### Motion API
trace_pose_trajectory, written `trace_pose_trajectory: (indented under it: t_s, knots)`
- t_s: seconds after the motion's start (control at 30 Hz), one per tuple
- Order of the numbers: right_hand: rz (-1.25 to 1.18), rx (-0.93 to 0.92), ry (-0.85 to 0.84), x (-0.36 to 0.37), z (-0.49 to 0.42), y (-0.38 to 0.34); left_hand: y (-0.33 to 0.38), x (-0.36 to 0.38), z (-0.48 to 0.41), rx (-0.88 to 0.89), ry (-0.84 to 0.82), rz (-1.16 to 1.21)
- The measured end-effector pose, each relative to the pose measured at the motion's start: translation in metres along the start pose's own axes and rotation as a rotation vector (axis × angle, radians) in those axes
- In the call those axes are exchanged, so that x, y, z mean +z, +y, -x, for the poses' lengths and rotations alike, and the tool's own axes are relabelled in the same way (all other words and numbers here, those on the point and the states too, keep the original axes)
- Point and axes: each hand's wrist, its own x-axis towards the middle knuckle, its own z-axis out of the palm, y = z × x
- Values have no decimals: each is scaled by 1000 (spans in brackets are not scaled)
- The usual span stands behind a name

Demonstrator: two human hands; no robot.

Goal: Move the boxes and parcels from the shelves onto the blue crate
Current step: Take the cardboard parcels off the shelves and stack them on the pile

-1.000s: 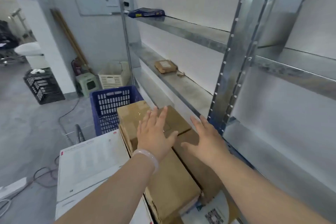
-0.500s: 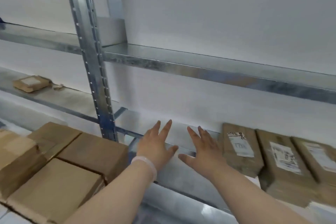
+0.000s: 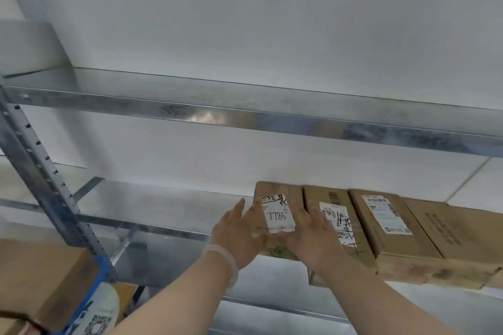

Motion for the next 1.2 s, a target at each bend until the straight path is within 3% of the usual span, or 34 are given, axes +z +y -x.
trace_pose_trajectory:
  t_s: [0.43,0.77,1.07,1.2]
  knots:
    - [157,-107,-193,22,-89,38,9,55,-74,-179,-63,46]
    - [400,-45,-170,51,-108,16,-33,73,-119,-115,-181,192]
    - [143,-35,-124,87,-114,-24,-97,63,-109,-139,-125,428]
    - [-112,103,-98,95,-120,-30,-108,67,-106,-153,-128,546]
